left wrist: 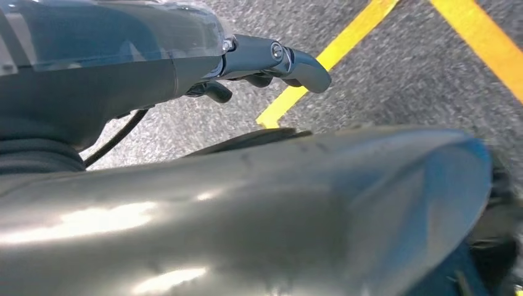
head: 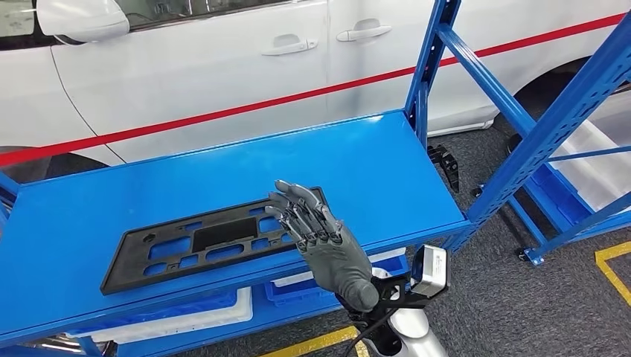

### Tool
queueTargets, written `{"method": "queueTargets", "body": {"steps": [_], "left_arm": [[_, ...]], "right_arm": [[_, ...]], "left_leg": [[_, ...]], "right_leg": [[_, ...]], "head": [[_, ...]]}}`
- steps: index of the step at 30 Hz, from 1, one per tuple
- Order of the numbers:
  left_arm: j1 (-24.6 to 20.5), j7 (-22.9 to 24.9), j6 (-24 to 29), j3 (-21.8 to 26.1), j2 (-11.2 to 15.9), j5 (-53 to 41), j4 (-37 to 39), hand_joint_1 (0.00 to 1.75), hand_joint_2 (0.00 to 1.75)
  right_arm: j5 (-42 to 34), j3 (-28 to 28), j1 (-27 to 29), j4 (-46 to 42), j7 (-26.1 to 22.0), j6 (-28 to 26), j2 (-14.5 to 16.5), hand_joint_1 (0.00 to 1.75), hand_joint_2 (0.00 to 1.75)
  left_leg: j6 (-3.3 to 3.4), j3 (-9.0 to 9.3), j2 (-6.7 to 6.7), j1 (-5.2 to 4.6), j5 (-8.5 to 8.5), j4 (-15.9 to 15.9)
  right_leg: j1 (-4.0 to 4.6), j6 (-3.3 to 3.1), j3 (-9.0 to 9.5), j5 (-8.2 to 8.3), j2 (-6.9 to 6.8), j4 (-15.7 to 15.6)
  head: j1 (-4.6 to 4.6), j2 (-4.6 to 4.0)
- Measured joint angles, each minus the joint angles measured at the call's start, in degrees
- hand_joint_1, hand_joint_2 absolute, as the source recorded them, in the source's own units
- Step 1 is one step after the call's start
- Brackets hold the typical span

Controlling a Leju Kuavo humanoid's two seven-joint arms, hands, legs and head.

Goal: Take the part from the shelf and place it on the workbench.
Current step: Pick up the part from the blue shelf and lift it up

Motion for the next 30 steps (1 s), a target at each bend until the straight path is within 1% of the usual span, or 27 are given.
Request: {"method": "queueTargets", "body": {"steps": [1,2,3,4,6,7,8,10,11,12,13,14,15,16,17,18,19,21,22,23,24,25,26,27,28,29,30], "left_arm": [[-0.1,0.0,-0.2,0.1,0.0,0.1,0.0,0.00,0.00],[-0.1,0.1,-0.5,0.3,0.1,0.2,0.0,0.00,0.00],[-0.1,0.1,-0.8,0.4,0.1,0.3,0.0,0.00,0.00],[-0.2,0.1,-1.1,0.4,0.1,0.4,0.0,0.00,0.00],[-0.1,0.1,-1.4,0.6,0.1,0.6,0.0,0.00,0.00],[-0.1,0.1,-1.5,0.6,0.1,0.6,0.1,0.00,0.00],[-0.2,0.1,-1.5,0.6,0.1,0.6,0.1,0.00,0.00],[-0.2,0.0,-1.5,0.7,0.1,0.6,0.1,0.00,0.00],[-0.1,0.0,-1.5,0.7,0.1,0.6,0.1,0.00,0.00],[-0.1,-0.1,-1.4,0.7,0.1,0.6,0.1,0.00,0.00],[-0.1,-0.2,-1.3,0.8,0.1,0.5,0.1,0.00,0.00],[-0.1,-0.4,-1.1,0.8,0.1,0.5,0.1,0.00,0.00],[-0.1,-0.5,-1.0,0.8,0.1,0.4,0.1,0.00,0.00],[-0.1,-0.6,-0.9,0.8,0.1,0.4,0.1,0.00,0.00],[-0.1,-0.6,-0.8,0.8,0.1,0.3,0.1,0.00,0.00],[-0.1,-0.7,-0.8,0.8,0.1,0.3,0.1,0.00,0.00],[-0.2,-0.7,-0.8,0.8,0.1,0.3,0.1,0.00,0.00],[-0.2,-0.7,-0.7,0.8,0.1,0.4,0.1,0.00,0.00],[-0.2,-0.8,-0.6,0.8,0.1,0.4,0.1,0.00,0.00],[-0.2,-0.9,-0.5,0.8,0.1,0.4,0.1,0.00,0.00],[-0.1,-0.9,-0.4,0.8,0.1,0.5,0.1,0.00,0.00],[-0.1,-1.0,-0.3,0.8,0.1,0.4,0.1,0.00,0.00],[-0.1,-1.0,-0.3,0.8,0.1,0.4,0.1,0.00,0.00],[-0.1,-1.1,-0.3,0.8,0.1,0.3,0.1,0.00,0.00],[-0.1,-1.1,-0.3,0.8,0.1,0.2,0.1,0.00,0.00],[-0.1,-1.2,-0.3,0.8,0.1,0.1,0.1,0.00,0.00],[-0.1,-1.2,-0.3,0.8,0.1,0.0,0.1,0.00,0.00]], "right_arm": [[-0.4,0.0,0.0,0.2,0.5,-0.1,0.0,0.00,1.75],[-0.7,0.0,0.1,0.3,0.9,-0.3,0.0,0.00,1.75],[-1.1,0.0,0.1,0.4,1.2,-0.4,-0.1,0.00,1.75],[-1.5,0.0,0.2,0.6,1.6,-0.5,-0.2,0.00,1.75],[-2.4,0.0,0.2,0.8,2.0,-0.6,-0.4,0.00,1.75],[-2.8,0.0,0.2,0.9,2.1,-0.6,-0.5,0.00,1.75],[-3.1,0.0,0.3,1.0,2.2,-0.6,-0.6,0.00,1.75],[-3.4,0.0,0.4,1.3,2.2,-0.6,-1.0,0.00,1.75],[-3.6,0.0,0.5,1.5,2.3,-0.7,-1.2,0.00,1.75],[-3.8,0.0,0.6,1.7,2.3,-0.7,-1.4,0.00,1.75],[-4.0,0.0,0.6,1.9,2.4,-0.8,-1.6,0.00,1.75],[-4.1,0.0,0.7,2.1,2.5,-0.9,-1.7,0.00,1.75],[-4.2,0.0,0.6,2.2,2.5,-0.9,-1.7,0.00,1.75],[-4.2,0.0,0.6,2.2,2.5,-0.9,-1.8,0.00,1.75],[-4.2,0.0,0.6,2.3,2.5,-0.9,-1.8,0.00,1.75],[-4.3,0.0,0.6,2.3,2.6,-0.9,-1.8,0.00,1.75],[-4.3,0.0,0.6,2.4,2.6,-0.9,-1.9,0.00,1.75],[-4.3,0.0,0.5,2.5,2.6,-0.9,-1.9,0.00,1.75],[-4.3,0.0,0.6,2.5,2.7,-1.0,-1.9,0.00,1.75],[-4.2,0.0,0.6,2.5,2.8,-1.2,-1.9,0.00,1.75],[-3.9,0.0,0.6,2.5,3.1,-1.7,-1.9,0.00,1.75],[-3.3,0.0,0.7,2.6,3.5,-2.4,-1.9,0.00,1.75],[-2.1,0.0,0.8,2.7,4.0,-3.6,-1.9,0.00,1.75],[-0.4,0.0,0.8,2.9,4.6,-5.1,-1.9,0.00,1.75],[1.6,0.0,0.9,3.1,5.1,-6.8,-1.9,0.00,1.75],[4.1,0.1,0.9,3.2,5.6,-8.9,-1.9,0.00,1.75],[6.7,0.2,0.9,3.3,6.1,-11.0,-1.9,0.00,1.75]], "left_leg": [[0.44,0.71,0.00,-0.19,2.01,-3.0],[0.84,1.15,-0.02,-0.40,3.17,-4.9],[1.15,1.21,-0.04,-0.58,3.72,-5.6],[1.36,1.16,-0.07,-0.68,3.83,-5.7],[1.92,1.53,0.04,-0.32,5.31,-6.5],[2.22,1.64,0.14,-0.14,5.77,-6.9],[2.47,1.64,0.25,0.04,6.21,-7.3],[2.72,1.10,0.39,-0.01,6.59,-7.3],[2.70,0.78,0.44,-0.01,6.72,-7.3],[2.63,0.47,0.49,0.01,6.85,-7.2],[2.52,0.17,0.51,0.06,6.97,-7.0],[2.38,-0.09,0.52,0.14,7.07,-6.8],[2.18,-0.34,0.51,0.20,7.12,-6.5],[1.91,-0.57,0.47,0.22,7.16,-6.3],[1.59,-0.71,0.43,0.19,7.20,-6.0],[1.24,-0.85,0.38,0.14,7.25,-5.8],[0.85,-0.96,0.34,0.09,7.31,-5.8],[0.10,-1.32,0.34,0.17,7.11,-5.4],[-0.25,-1.75,0.35,0.26,6.25,-4.5],[-0.52,-2.57,0.35,0.35,4.68,-2.4],[-0.74,-3.78,0.35,0.44,2.49,0.7],[-0.93,-5.19,0.35,0.48,0.21,4.5],[-1.07,-6.42,0.36,0.52,-1.50,8.0],[-1.13,-6.94,0.36,0.53,-2.18,10.0],[-1.09,-6.40,0.36,0.53,-1.71,9.9],[-0.94,-4.74,0.36,0.52,-0.30,7.6],[-0.66,-2.28,0.35,0.49,1.46,3.6]], "right_leg": [[0.06,0.13,0.24,-0.09,0.03,0.0],[0.07,0.35,0.32,-0.12,0.04,0.0],[0.05,0.60,0.34,-0.11,0.04,0.0],[0.06,0.93,0.38,-0.02,0.06,0.0],[0.15,1.63,0.39,-0.44,0.01,0.2],[0.16,1.97,0.08,-1.55,-0.05,1.1],[0.11,2.29,-0.66,-3.38,-0.11,3.2],[-0.25,2.82,-3.10,-8.04,-0.21,10.2],[-0.46,3.10,-4.05,-9.55,-0.23,13.3],[-0.66,3.34,-4.24,-10.03,-0.29,14.9],[-0.88,3.54,-3.23,-9.36,-0.39,14.1],[-1.10,3.69,-1.07,-7.96,-0.51,11.1],[-1.30,3.79,1.63,-6.76,-0.65,6.9],[-1.27,3.72,3.92,-5.69,-0.67,3.5],[-1.18,3.52,5.28,-5.07,-0.63,1.2],[-1.03,3.21,5.76,-5.06,-0.55,0.2],[-0.84,2.81,5.55,-4.91,-0.44,0.3],[-0.96,1.94,5.24,-4.84,-0.46,-0.2],[-1.04,1.49,5.07,-4.61,-0.50,-0.3],[-1.11,1.09,4.90,-4.33,-0.56,-0.5],[-1.08,0.82,4.67,-4.10,-0.63,-0.5],[-1.01,0.66,4.39,-3.90,-0.67,-0.5],[-0.91,0.59,4.09,-3.71,-0.72,-0.4],[-0.82,0.57,3.83,-3.53,-0.76,-0.4],[-0.74,0.61,3.63,-3.39,-0.77,-0.4],[-0.69,0.68,3.52,-3.28,-0.77,-0.4],[-0.65,0.77,3.49,-3.20,-0.77,-0.3]], "head": [[0.02,0.01],[-0.02,0.01],[-0.04,0.01],[-0.06,0.01],[-0.08,0.00],[-0.02,0.00],[0.04,0.00],[0.15,0.00],[0.15,0.00],[0.14,0.00],[0.15,0.00],[0.14,0.00],[0.14,0.00],[0.14,0.01],[0.14,0.01],[0.13,0.00],[0.10,0.01],[0.08,0.00],[0.06,0.00],[0.06,0.00],[0.04,0.00],[0.03,0.00],[0.03,0.01],[0.03,0.01],[0.03,0.01],[0.03,0.01],[0.03,0.00]]}}
